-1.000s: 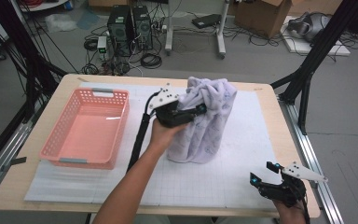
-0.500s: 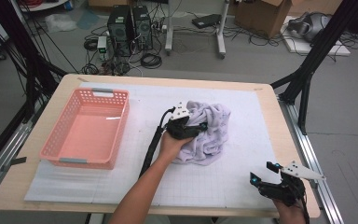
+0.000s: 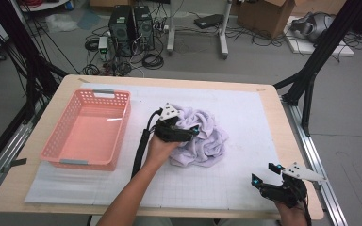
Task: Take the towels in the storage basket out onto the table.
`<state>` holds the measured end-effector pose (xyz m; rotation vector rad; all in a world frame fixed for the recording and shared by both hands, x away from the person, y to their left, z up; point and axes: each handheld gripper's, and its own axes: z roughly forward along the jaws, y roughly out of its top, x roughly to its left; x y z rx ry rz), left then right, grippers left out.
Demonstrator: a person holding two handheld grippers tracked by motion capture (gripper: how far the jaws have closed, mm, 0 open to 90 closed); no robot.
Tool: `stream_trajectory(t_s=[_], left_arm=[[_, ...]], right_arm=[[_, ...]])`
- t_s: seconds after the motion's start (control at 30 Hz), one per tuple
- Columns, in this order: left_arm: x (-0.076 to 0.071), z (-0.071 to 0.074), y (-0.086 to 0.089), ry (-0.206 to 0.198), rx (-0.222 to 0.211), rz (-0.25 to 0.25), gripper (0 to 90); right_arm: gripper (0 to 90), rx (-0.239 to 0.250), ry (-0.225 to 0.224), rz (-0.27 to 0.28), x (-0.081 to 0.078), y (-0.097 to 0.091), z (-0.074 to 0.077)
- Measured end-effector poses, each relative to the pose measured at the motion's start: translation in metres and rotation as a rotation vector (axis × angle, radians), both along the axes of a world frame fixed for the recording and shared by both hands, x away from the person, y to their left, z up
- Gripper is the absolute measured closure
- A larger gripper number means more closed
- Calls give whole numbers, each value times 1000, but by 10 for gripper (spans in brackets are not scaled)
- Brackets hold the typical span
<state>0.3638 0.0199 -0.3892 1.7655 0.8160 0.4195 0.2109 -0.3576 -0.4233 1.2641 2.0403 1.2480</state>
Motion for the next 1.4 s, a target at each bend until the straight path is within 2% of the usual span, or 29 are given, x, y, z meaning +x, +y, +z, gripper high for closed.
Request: stream_trajectory(t_s=[0.03, 0.1, 0.17, 0.2, 0.3, 0.43, 0.6, 0.7, 0.73, 0.8, 0.9, 1.0, 1.07, 1.17, 1.23, 1.27, 1.37, 1.4], left_arm=[[0, 0, 0, 0, 0, 0, 187], [-6, 8, 12, -7, 16, 23, 187], [-7, 10, 15, -4, 5, 32, 187], [-6, 14, 20, -8, -11, 46, 187], [-4, 17, 25, -16, -42, 31, 188], [-2, 18, 28, 10, -34, 31, 189], [-10, 15, 37, 66, 26, 29, 189], [-21, 9, 47, 65, 63, 40, 201], [-25, 7, 51, 64, 66, 47, 216], [-32, 4, 60, 61, 45, 57, 220], [-39, 0, 71, 71, 53, 72, 220], [-48, -2, 78, 66, 35, 78, 218], [-61, -6, 83, 43, 25, 70, 219], [-72, -13, 86, 20, -9, 49, 219], [-74, -16, 87, 12, -21, 40, 219], [-76, -21, 87, -8, -30, 38, 219], [-76, -23, 89, -21, -37, 23, 215], [-78, -23, 91, -45, -63, 29, 212]], right_arm=[[172, 0, 1, 0, 0, 1, 0], [172, 1, 6, -1, 1, 2, 0], [172, -2, 0, 1, 2, 4, -1], [172, 2, 12, -4, 1, 5, 0], [172, -6, 7, 1, 2, 6, -1], [172, -16, 15, 3, 4, 6, -3], [171, -21, 29, -5, 5, 3, -5], [171, -20, 30, -4, 4, 3, -5], [171, -22, 29, -3, 4, 3, -5], [171, -25, 27, 3, 4, 5, -4], [171, -31, 18, 10, 4, 7, -4], [171, -32, 22, 6, 3, 7, -4], [171, -30, 24, 1, 3, 6, -5], [171, -28, 21, -5, 4, 5, -5], [171, -21, 21, -9, 4, 5, -4], [171, -18, 16, -9, 4, 5, -4], [171, -24, -7, -1, 5, 6, -4], [171, -23, -12, 0, 5, 6, -3]])
